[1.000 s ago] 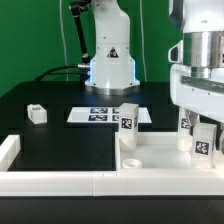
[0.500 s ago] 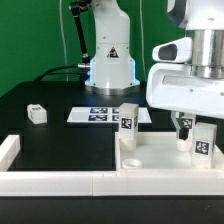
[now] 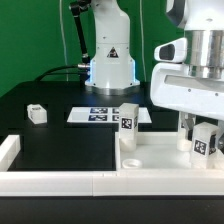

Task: Assemble square table

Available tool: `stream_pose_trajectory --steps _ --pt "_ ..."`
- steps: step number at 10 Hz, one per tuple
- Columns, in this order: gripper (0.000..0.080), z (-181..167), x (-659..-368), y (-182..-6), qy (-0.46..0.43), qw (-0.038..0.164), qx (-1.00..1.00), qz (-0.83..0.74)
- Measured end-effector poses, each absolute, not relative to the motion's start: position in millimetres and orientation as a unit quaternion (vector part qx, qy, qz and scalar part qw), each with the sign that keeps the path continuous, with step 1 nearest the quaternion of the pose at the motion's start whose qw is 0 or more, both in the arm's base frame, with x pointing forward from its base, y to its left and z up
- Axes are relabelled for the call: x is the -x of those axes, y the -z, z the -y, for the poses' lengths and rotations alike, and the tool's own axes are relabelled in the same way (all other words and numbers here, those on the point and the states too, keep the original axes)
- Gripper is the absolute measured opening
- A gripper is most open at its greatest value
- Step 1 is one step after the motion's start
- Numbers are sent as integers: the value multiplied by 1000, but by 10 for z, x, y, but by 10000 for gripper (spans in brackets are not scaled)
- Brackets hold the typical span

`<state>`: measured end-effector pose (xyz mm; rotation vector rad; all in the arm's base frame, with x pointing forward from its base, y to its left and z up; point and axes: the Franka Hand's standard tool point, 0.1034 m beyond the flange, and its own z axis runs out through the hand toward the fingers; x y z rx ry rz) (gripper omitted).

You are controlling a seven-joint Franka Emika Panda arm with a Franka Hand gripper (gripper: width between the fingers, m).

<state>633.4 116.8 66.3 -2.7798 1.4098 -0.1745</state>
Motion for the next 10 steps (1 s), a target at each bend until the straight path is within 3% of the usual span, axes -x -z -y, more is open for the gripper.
stream_pose_trajectory --steps 3,6,10 --pt "290 -1141 -6304 -661 37 15 777 -628" --pt "290 -1159 -6291 -653 1 51 630 -775" --pt "295 -1101 -6275 -656 0 46 539 -841"
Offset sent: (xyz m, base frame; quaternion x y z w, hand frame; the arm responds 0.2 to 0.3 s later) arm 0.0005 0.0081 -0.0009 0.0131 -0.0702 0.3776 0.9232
